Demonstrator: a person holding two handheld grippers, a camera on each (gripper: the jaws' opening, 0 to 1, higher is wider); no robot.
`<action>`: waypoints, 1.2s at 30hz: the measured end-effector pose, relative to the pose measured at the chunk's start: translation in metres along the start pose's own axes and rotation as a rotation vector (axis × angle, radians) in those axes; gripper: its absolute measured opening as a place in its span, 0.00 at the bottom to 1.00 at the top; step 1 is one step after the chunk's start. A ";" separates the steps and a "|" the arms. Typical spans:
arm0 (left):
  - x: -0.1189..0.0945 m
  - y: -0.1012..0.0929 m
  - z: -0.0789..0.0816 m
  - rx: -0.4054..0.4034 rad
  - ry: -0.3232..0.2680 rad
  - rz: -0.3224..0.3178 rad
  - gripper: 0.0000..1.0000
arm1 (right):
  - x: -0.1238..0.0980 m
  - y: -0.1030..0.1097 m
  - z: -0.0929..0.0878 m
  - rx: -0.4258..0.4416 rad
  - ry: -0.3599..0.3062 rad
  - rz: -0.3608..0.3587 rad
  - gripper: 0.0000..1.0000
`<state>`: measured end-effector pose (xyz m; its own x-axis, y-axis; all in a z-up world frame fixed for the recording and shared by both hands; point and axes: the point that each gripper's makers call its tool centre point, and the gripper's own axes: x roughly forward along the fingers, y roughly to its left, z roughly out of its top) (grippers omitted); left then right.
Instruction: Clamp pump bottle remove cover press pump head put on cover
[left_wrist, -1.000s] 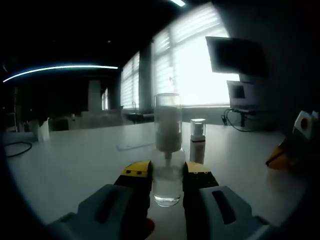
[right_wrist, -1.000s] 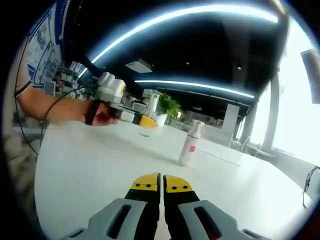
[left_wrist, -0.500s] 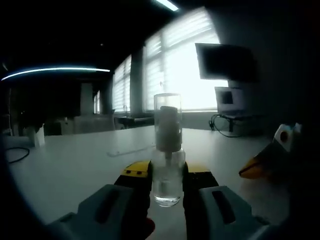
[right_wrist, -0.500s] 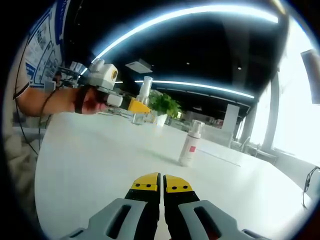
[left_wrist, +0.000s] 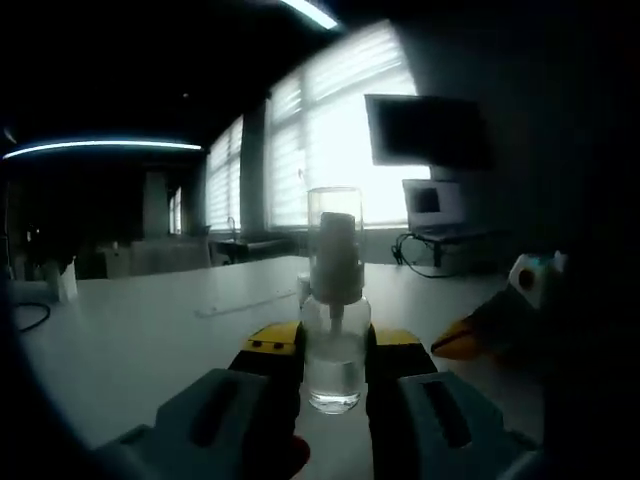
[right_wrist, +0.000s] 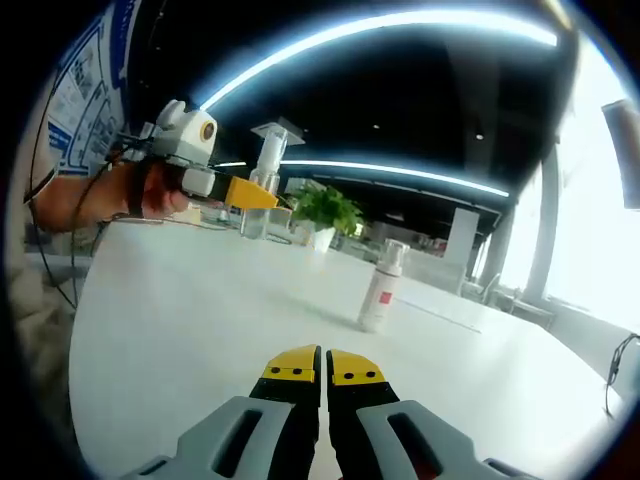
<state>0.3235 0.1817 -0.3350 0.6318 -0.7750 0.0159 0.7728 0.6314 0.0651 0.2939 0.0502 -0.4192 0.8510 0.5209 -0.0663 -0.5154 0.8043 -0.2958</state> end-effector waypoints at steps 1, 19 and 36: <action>-0.002 -0.002 -0.001 0.003 0.001 -0.004 0.15 | 0.000 0.000 0.000 0.000 0.000 0.000 0.00; -0.032 -0.029 -0.028 -0.035 -0.004 -0.078 0.15 | 0.001 0.000 -0.002 -0.004 0.008 0.001 0.00; -0.040 -0.047 -0.064 -0.087 0.048 -0.116 0.15 | 0.001 0.000 -0.003 -0.007 0.014 -0.002 0.00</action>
<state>0.2659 0.1848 -0.4028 0.5385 -0.8419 -0.0349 0.8417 0.5394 -0.0234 0.2955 0.0500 -0.4217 0.8532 0.5156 -0.0788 -0.5132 0.8030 -0.3029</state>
